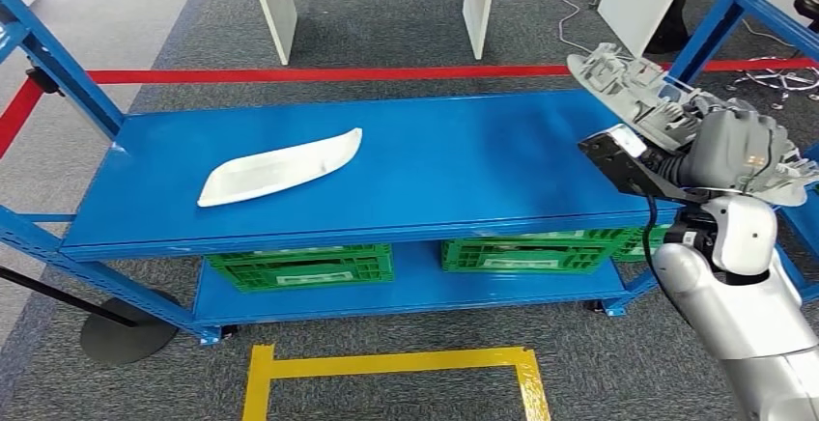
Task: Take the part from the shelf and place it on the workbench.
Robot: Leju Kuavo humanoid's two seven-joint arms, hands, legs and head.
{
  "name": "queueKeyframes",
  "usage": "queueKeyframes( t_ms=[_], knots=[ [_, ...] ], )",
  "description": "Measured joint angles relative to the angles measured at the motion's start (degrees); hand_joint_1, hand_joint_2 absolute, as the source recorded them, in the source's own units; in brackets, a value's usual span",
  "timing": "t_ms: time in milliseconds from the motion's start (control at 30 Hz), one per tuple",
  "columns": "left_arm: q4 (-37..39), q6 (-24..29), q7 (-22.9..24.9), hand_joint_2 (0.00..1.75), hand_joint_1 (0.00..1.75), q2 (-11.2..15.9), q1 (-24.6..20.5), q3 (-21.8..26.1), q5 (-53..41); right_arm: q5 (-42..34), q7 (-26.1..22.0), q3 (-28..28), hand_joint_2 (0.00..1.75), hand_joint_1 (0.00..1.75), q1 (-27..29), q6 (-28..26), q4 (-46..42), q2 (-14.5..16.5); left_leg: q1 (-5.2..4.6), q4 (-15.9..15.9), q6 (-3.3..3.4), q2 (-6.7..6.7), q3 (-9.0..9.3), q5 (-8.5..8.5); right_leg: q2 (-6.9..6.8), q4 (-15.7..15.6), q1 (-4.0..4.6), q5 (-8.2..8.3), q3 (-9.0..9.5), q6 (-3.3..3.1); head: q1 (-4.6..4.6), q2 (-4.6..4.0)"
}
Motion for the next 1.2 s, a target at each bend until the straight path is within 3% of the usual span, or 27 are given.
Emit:
queueKeyframes(
  t_ms=[367,733,867,1200],
  knots=[
    [-0.7,0.3,-1.0,0.0,0.0,0.5,-0.2,-1.2,1.0,4.2,-4.0,-3.7,1.75,1.75,2.7,-8.9,-2.6,0.4,0.0,0.0,0.0,0.0,0.0,0.0,-0.02,0.0,0.0,0.0,0.0,0.0,0.0,0.0],
    [-0.8,0.2,-1.7,0.0,0.0,0.9,-1.0,-3.3,1.9,3.1,-6.8,-4.6,1.75,1.75,3.8,-9.9,-4.2,0.4,0.0,0.0,0.0,0.0,0.0,0.0,-0.02,0.0,0.0,0.0,0.0,0.0,0.0,0.0],
    [-0.8,0.2,-1.7,1.75,0.0,1.0,-1.1,-3.6,2.0,3.0,-7.0,-4.6,1.75,1.75,3.9,-9.9,-4.4,0.4,0.0,0.0,0.0,0.0,0.0,0.0,-0.02,0.0,0.0,0.0,0.0,0.0,0.0,0.0],
    [-0.8,-1.8,-3.6,1.75,0.0,1.3,-2.0,-4.9,2.3,-3.5,-13.0,-4.7,1.75,1.75,4.9,-10.0,-7.2,0.4,0.0,0.0,0.0,-0.01,-0.01,0.0,-0.03,0.0,0.0,0.0,-0.02,0.0,0.0,0.0]
  ],
)
